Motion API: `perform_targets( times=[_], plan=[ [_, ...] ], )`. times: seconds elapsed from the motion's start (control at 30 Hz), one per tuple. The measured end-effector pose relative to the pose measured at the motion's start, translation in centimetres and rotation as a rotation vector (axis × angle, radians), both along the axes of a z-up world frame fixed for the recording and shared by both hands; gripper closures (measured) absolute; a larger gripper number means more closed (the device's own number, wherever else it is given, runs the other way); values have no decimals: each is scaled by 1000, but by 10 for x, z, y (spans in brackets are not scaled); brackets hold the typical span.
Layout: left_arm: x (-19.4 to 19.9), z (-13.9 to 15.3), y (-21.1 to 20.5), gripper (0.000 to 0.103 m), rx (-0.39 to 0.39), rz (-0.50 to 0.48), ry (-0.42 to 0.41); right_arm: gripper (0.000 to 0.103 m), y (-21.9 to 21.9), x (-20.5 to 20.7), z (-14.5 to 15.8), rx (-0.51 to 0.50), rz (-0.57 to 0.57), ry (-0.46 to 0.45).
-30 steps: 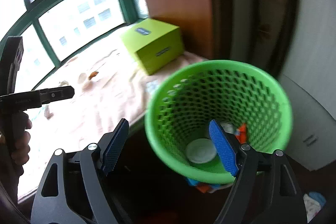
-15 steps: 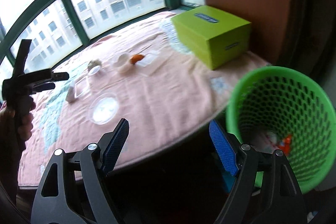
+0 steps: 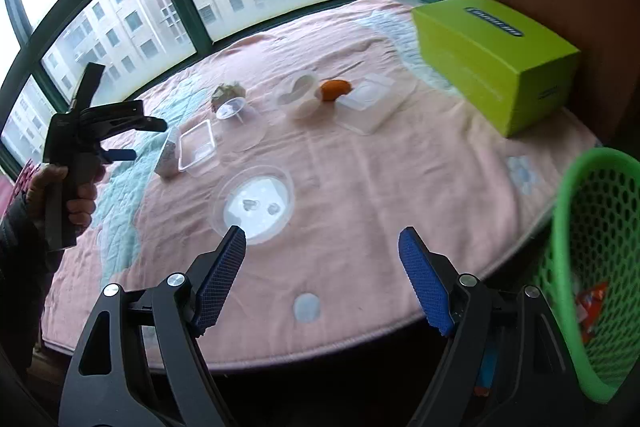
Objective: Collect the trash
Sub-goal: 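Move both tools back over the table, the left tool to the white foam block, then grasp the white foam block with the left tool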
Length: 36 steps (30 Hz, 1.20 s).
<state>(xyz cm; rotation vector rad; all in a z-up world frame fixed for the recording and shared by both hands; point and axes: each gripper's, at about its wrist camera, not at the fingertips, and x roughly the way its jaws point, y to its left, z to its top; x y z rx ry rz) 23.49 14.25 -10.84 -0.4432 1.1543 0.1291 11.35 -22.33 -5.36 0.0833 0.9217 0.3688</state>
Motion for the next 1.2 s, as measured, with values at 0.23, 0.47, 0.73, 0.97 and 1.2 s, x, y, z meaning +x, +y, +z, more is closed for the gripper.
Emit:
perform_targets(
  times=[0.23,0.47,0.73,0.97,1.2],
  plan=[
    [9,-16,2,12,-51,7,25,24,23,14,-12,-5,48,28],
    [10,-27,4,34,-128,1,33,25,45,25,-27,-29,94,39],
    [-1,-16,7,41,-158,3,-8,24,63,38,-42,-43,123,62],
    [-14,7,7,41,-156,-20,-53,19,90,44,-55,-79,181,73],
    [-25,23,0,41,-130,-47,-82,14,107,49,-66,-159,187,47]
  ],
)
